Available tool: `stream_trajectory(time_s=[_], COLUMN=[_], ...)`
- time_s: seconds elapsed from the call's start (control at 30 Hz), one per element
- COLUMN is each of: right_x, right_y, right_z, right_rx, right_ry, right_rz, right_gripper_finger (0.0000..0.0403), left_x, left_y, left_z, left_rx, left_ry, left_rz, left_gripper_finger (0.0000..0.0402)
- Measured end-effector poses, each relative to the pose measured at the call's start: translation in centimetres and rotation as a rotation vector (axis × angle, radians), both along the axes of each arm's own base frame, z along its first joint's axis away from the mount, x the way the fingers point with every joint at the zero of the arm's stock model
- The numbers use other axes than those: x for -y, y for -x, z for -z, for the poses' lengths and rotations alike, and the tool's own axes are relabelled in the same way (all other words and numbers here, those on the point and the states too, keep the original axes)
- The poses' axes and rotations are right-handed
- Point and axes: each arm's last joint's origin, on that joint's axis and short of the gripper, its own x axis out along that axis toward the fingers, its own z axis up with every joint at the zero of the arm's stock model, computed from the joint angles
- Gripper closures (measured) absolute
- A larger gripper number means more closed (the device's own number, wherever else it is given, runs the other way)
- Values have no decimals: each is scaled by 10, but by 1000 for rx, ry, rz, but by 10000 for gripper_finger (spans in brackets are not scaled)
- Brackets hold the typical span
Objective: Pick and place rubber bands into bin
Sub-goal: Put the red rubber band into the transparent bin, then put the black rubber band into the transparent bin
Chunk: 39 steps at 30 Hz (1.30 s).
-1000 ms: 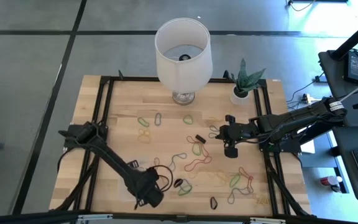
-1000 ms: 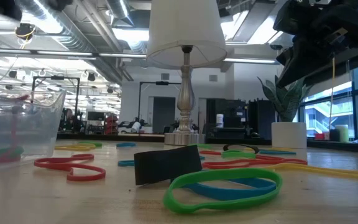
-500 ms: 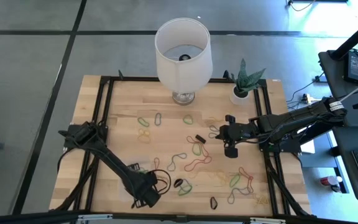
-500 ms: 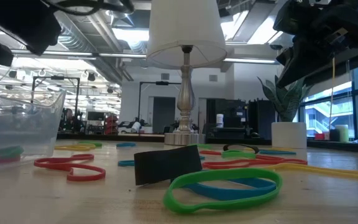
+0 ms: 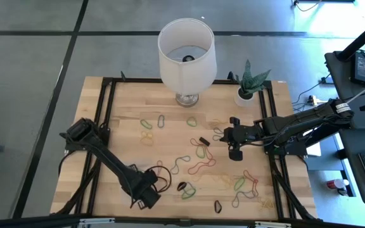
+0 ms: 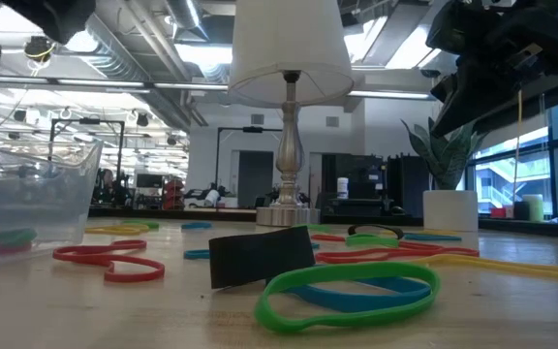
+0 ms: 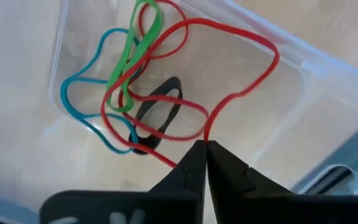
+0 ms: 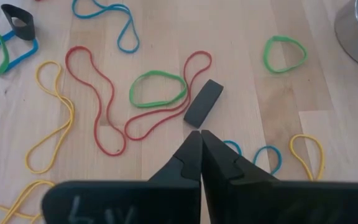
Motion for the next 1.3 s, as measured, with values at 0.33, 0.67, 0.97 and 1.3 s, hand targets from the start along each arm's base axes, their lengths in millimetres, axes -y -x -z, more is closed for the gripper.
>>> stream_trajectory(time_s=[0.33, 0.67, 0.97, 1.3], right_x=[0, 0, -2, -4], right_y=[0, -1, -7, -18], right_z=[0, -1, -7, -21], right_rx=[1, 15, 107, 283], right_ry=[0, -3, -23, -77], right_rz=[0, -1, 0, 26], right_gripper_finger=[400, 400, 400, 400], left_x=[-6, -26, -75, -125], left_y=[5, 1, -12, -30], left_z=[-23, -46, -80, -108], left_rx=[41, 78, 259, 613], left_ry=[48, 101, 96, -294], left_rz=[-88, -236, -354, -21], left_gripper_finger=[299, 295, 320, 341])
